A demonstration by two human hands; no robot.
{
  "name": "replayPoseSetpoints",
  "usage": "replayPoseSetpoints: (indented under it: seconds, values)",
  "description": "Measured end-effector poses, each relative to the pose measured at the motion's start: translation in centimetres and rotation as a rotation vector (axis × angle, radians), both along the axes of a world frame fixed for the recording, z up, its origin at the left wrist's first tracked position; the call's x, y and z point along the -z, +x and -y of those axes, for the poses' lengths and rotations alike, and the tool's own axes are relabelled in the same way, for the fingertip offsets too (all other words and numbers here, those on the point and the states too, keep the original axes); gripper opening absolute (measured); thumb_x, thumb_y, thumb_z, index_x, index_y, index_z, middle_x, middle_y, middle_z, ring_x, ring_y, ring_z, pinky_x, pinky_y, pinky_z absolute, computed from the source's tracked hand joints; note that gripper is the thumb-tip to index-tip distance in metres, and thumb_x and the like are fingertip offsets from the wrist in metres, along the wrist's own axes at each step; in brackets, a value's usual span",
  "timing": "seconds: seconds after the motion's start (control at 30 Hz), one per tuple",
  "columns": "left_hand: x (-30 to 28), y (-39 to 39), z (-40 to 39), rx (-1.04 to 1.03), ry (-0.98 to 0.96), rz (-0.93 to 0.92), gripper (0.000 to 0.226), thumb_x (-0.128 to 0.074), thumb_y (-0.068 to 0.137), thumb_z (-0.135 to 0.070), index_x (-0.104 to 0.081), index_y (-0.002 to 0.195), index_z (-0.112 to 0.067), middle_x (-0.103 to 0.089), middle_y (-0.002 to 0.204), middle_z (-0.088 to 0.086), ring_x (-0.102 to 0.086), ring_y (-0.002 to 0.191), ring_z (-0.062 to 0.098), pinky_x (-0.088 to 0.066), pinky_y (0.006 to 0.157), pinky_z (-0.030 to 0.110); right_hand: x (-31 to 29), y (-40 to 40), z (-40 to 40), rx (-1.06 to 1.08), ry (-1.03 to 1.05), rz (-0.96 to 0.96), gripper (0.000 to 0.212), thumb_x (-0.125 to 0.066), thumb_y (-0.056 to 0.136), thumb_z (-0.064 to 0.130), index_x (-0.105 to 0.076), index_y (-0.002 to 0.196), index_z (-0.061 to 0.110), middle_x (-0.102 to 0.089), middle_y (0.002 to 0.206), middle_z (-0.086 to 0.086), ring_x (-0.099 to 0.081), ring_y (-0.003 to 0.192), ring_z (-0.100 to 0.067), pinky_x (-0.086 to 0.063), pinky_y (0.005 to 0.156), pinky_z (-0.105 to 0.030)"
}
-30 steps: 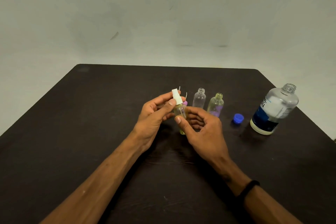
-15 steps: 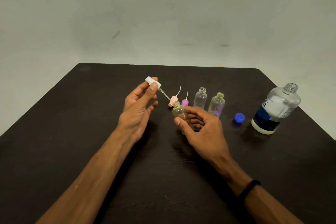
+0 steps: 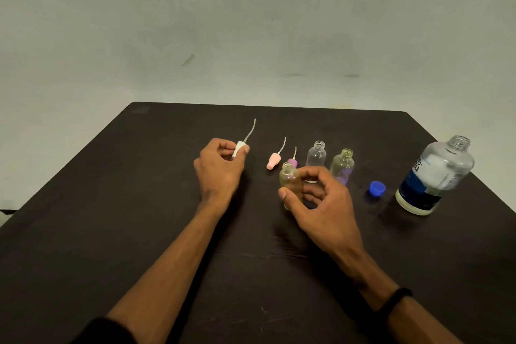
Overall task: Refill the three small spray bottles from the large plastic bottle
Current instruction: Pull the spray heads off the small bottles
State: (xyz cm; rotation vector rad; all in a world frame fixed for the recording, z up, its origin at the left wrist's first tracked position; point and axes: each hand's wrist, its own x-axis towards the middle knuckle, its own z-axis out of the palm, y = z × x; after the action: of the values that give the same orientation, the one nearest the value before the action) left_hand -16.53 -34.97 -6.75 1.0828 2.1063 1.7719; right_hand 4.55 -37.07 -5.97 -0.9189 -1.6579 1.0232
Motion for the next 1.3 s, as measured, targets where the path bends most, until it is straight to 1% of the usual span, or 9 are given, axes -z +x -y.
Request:
replayPoseSetpoints:
  seconds: [0.23, 0.37, 0.53, 0.67, 0.8, 0.9, 0.97, 1.13, 1.3]
  values:
    - [-0.2, 1.0, -3.2, 0.004, -0.131, -0.300, 0.019, -0.078, 0.089, -0.031, -0.066, 0.093, -0.016, -0.071, 0.078, -0.002, -0.063, 0.068, 0.013, -0.046, 0.063, 0.024, 0.3, 0.0, -0.4, 0.076, 0.058, 0.011, 0.036, -0.093, 0.077, 0.021, -0.067, 0.102, 0.023, -0.076, 0.096, 0.007, -0.075, 0.092, -0.011, -0.063, 0.082, -0.027]
    - [0.6, 0.9, -3.9, 0.020, -0.112, -0.408, 0.017, -0.076, 0.088, -0.027, -0.064, 0.091, -0.014, -0.070, 0.075, 0.002, -0.065, 0.077, 0.026, -0.051, 0.070, 0.037, 0.5, -0.2, -0.6, 0.106, 0.083, 0.073, 0.039, -0.094, 0.076, 0.029, -0.072, 0.108, 0.024, -0.075, 0.096, 0.011, -0.073, 0.089, -0.010, -0.063, 0.076, -0.030]
    - [1.2, 0.6, -4.3, 0.022, -0.122, -0.477, 0.021, -0.078, 0.086, -0.029, -0.065, 0.090, -0.013, -0.071, 0.082, 0.004, -0.063, 0.080, 0.027, -0.041, 0.068, 0.033, 0.5, -0.1, -0.7, 0.094, 0.063, 0.112, 0.042, -0.095, 0.075, 0.029, -0.074, 0.112, 0.024, -0.076, 0.099, 0.011, -0.074, 0.089, -0.009, -0.064, 0.077, -0.031]
    - [1.0, 0.6, -4.2, 0.034, -0.142, -0.383, 0.032, -0.083, 0.085, -0.043, -0.068, 0.094, -0.016, -0.070, 0.085, -0.001, -0.064, 0.079, 0.018, -0.052, 0.069, 0.032, 0.4, -0.2, -0.9, 0.085, 0.032, 0.122, 0.045, -0.094, 0.075, 0.031, -0.074, 0.114, 0.023, -0.076, 0.102, 0.010, -0.074, 0.094, -0.007, -0.064, 0.082, -0.031]
    - [-0.3, 0.5, -3.1, 0.005, -0.058, -0.059, 0.033, -0.069, 0.096, -0.050, -0.070, 0.092, -0.018, -0.070, 0.083, -0.008, -0.066, 0.082, 0.008, -0.041, 0.065, 0.007, 0.4, -1.2, -1.2, 0.103, 0.005, 0.091, 0.042, -0.096, 0.074, 0.031, -0.074, 0.109, 0.022, -0.077, 0.099, 0.009, -0.075, 0.090, -0.008, -0.064, 0.082, -0.029]
    - [-0.4, 0.0, -1.6, -0.049, 0.055, 0.077, 0.031, -0.059, 0.104, -0.038, -0.071, 0.090, -0.013, -0.068, 0.076, -0.005, -0.064, 0.076, 0.013, -0.048, 0.072, 0.024, 0.3, -2.8, -1.7, 0.106, 0.012, 0.100, 0.044, -0.096, 0.074, 0.031, -0.074, 0.111, 0.020, -0.077, 0.100, 0.008, -0.075, 0.092, -0.007, -0.064, 0.083, -0.029]
    - [-0.1, -0.1, -0.3, -0.060, 0.093, 0.084, 0.029, -0.055, 0.106, -0.033, -0.072, 0.090, -0.015, -0.069, 0.076, 0.001, -0.064, 0.073, 0.020, -0.049, 0.069, 0.033, 0.3, -3.7, -2.0, 0.114, 0.021, 0.094, 0.047, -0.096, 0.074, 0.030, -0.073, 0.113, 0.017, -0.076, 0.100, 0.007, -0.075, 0.092, -0.007, -0.064, 0.083, -0.029]
    - [-0.2, 0.7, 2.8, 0.061, 0.083, 0.045, 0.011, -0.066, 0.097, -0.017, -0.075, 0.098, -0.021, -0.070, 0.080, -0.009, -0.062, 0.069, 0.000, -0.044, 0.063, 0.010, 0.1, -5.3, -2.2, 0.130, 0.036, 0.076, 0.048, -0.096, 0.075, 0.025, -0.072, 0.115, 0.014, -0.076, 0.101, 0.006, -0.075, 0.092, -0.007, -0.064, 0.085, -0.030]
    - [-0.1, 1.3, 4.3, 0.095, 0.090, -0.011, 0.020, -0.065, 0.091, -0.006, -0.073, 0.097, -0.023, -0.067, 0.076, -0.005, -0.055, 0.060, 0.005, -0.043, 0.060, 0.014, -0.2, -4.9, -1.2, 0.150, 0.025, 0.045, 0.052, -0.095, 0.075, 0.023, -0.072, 0.121, 0.016, -0.075, 0.103, 0.006, -0.074, 0.095, -0.006, -0.063, 0.088, -0.028]
